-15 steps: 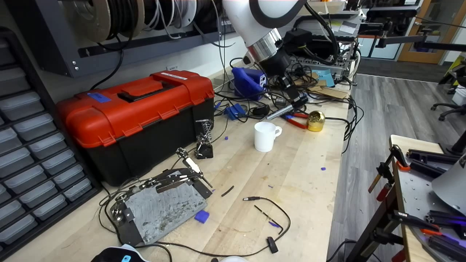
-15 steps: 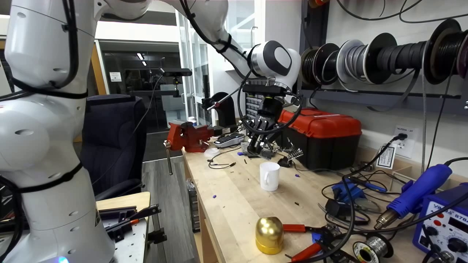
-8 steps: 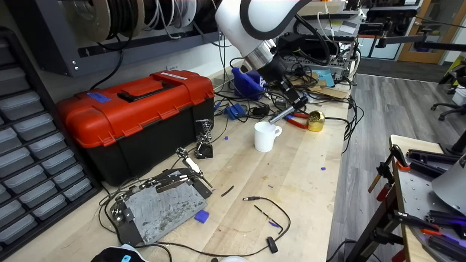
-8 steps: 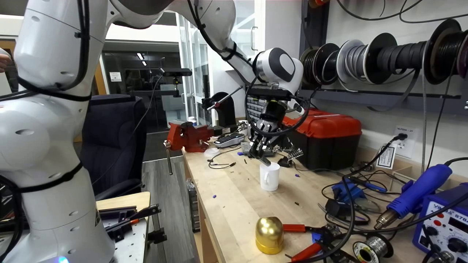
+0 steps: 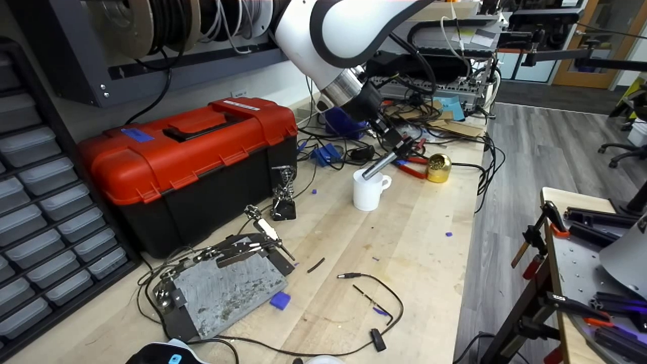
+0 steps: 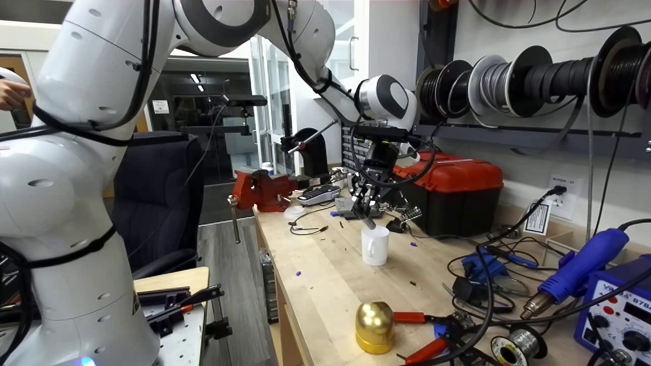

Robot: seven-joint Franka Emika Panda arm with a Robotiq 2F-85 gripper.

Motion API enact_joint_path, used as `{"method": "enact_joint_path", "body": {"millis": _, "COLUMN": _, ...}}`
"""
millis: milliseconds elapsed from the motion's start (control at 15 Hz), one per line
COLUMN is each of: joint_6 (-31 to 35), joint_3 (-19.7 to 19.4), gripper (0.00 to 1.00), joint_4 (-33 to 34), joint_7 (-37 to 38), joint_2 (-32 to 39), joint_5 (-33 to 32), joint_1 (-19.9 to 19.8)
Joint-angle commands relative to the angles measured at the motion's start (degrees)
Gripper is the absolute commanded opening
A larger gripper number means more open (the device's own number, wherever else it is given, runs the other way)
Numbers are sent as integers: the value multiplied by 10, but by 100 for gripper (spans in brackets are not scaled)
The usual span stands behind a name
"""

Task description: Put the marker inside the mug cup

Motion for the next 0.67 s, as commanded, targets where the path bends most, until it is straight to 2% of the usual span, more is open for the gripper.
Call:
{"method": "enact_joint_path", "body": {"millis": 0, "joint_6": -54, "joint_3": 7, "gripper": 6, "joint_4": 43, "joint_7": -28, "joint_2": 32, "joint_5": -32, "joint_1": 14}}
{"method": "enact_joint_path", "body": {"millis": 133, "joint_6": -72, "joint_3": 11, "gripper": 6, "joint_4": 51, "joint_7": -41, "joint_2": 42, "joint_5": -45, "joint_1": 19}}
{"method": "enact_joint_path", "body": {"millis": 200, "joint_6": -78, "joint_3": 12, "gripper": 51, "joint_4": 56, "joint_7": -47, "joint_2": 46, "joint_5": -51, "joint_1": 21}}
{"method": "enact_joint_path", "body": {"millis": 267, "joint_6": -81, "joint_3": 13, "gripper": 51, "joint_4": 57, "joint_7": -53, "joint_2": 47, "joint_5": -58, "joint_1": 23}}
{"method": "enact_joint_path", "body": {"millis": 600, "joint_6": -84, "joint_3": 18, "gripper": 81, "joint_4": 65, "joint_7": -69, "joint_2": 48, "joint_5": -72, "joint_1": 26}}
